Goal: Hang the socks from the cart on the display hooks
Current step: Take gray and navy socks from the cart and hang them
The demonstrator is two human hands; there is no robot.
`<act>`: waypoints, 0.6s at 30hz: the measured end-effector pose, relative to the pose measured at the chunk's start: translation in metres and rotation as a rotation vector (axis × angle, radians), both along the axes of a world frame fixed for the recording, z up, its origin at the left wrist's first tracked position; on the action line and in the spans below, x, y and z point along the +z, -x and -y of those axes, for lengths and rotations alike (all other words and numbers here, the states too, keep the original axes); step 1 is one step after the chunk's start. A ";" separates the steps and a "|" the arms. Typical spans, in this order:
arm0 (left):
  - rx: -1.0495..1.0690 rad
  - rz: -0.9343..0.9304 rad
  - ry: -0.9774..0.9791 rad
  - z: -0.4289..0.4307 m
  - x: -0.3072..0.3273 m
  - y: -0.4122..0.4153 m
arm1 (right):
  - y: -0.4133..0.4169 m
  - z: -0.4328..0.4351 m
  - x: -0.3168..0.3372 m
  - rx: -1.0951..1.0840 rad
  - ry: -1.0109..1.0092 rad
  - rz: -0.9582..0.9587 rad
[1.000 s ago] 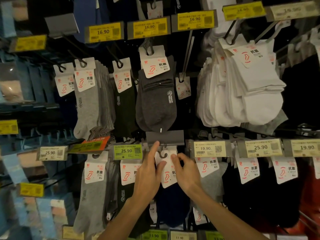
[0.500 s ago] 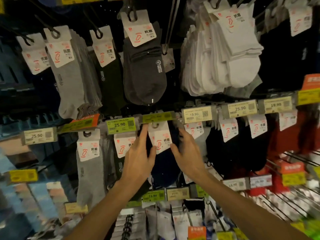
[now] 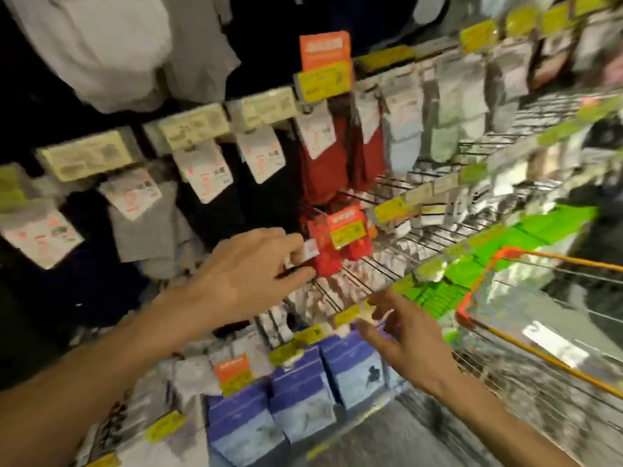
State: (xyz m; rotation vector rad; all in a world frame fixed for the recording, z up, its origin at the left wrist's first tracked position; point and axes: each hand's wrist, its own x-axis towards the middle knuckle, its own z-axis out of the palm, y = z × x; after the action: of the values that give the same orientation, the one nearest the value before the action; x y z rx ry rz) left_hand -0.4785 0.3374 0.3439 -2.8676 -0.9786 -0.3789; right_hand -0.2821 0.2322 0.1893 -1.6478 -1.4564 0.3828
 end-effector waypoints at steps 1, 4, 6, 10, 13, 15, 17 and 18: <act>-0.073 -0.020 -0.007 0.002 -0.011 -0.034 | -0.028 0.015 -0.014 -0.048 0.043 0.014; -0.191 -0.155 0.041 0.020 -0.063 -0.154 | -0.118 0.069 -0.058 -0.216 0.167 0.029; -0.224 -0.278 0.054 0.032 -0.099 -0.215 | -0.161 0.095 -0.076 -0.303 0.227 0.042; -0.370 -0.388 0.212 0.066 -0.175 -0.339 | -0.242 0.149 -0.113 -0.476 0.411 0.043; -0.399 -0.376 0.374 0.086 -0.228 -0.410 | -0.291 0.175 -0.146 -0.581 0.502 -0.026; -0.403 -0.373 0.522 0.097 -0.260 -0.451 | -0.325 0.189 -0.167 -0.642 0.585 -0.080; -0.374 -0.399 0.693 0.102 -0.299 -0.490 | -0.359 0.199 -0.188 -0.701 0.664 -0.140; -0.334 -0.411 0.758 0.101 -0.316 -0.504 | -0.372 0.202 -0.196 -0.716 0.697 -0.167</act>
State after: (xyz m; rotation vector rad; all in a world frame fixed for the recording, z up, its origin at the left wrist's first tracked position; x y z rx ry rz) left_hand 0.0252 0.2361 0.0280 -3.5405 -0.6533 0.7034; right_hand 0.0895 0.0304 -0.0064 -2.4760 -0.5371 0.6297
